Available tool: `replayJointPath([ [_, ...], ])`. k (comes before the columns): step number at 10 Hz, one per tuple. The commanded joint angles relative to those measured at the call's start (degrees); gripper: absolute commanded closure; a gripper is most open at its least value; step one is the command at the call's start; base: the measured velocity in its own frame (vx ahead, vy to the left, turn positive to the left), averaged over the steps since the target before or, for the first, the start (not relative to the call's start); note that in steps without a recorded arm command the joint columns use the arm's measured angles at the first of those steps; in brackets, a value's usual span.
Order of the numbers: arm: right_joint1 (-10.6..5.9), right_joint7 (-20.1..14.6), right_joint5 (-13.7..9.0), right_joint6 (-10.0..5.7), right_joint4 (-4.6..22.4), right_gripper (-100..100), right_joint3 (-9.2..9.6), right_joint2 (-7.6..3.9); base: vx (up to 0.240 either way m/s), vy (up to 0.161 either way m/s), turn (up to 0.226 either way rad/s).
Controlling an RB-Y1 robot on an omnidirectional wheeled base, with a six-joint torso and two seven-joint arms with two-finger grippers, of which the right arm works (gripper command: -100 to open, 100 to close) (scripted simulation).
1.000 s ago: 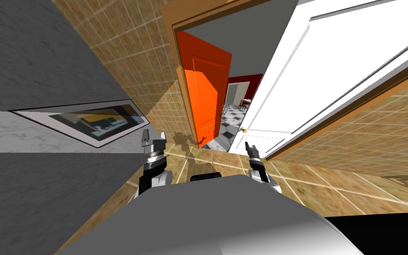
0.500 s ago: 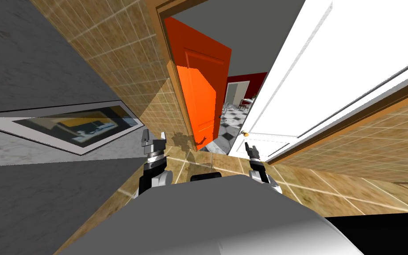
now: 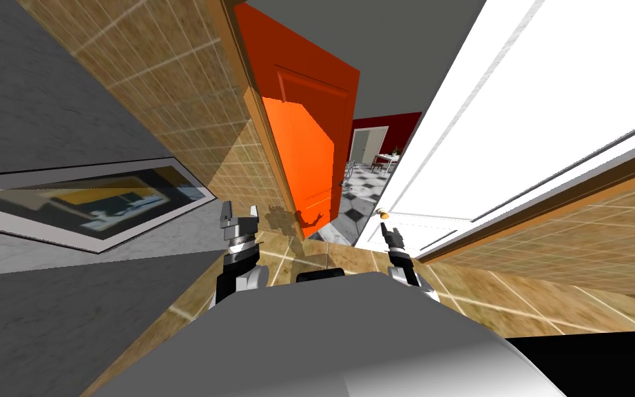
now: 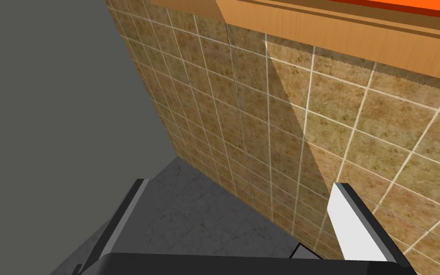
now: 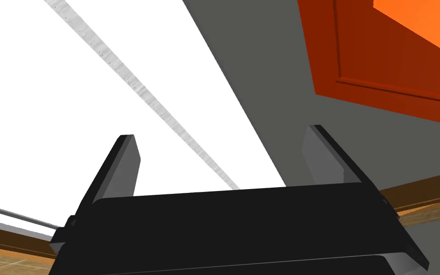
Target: Push the door open
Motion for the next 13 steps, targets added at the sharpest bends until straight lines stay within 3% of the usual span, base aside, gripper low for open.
replayJointPath([
  [1,0.19,0.63,0.24,0.14,0.05,-100,-0.06,0.06,0.153,-0.091,-0.006],
  [7,0.55,5.17,2.17,0.31,2.6,-100,-0.47,0.3,0.166,-0.12,0.01],
  [13,0.98,10.55,4.47,0.52,5.62,-100,-0.96,0.58,0.027,-0.07,0.033],
])
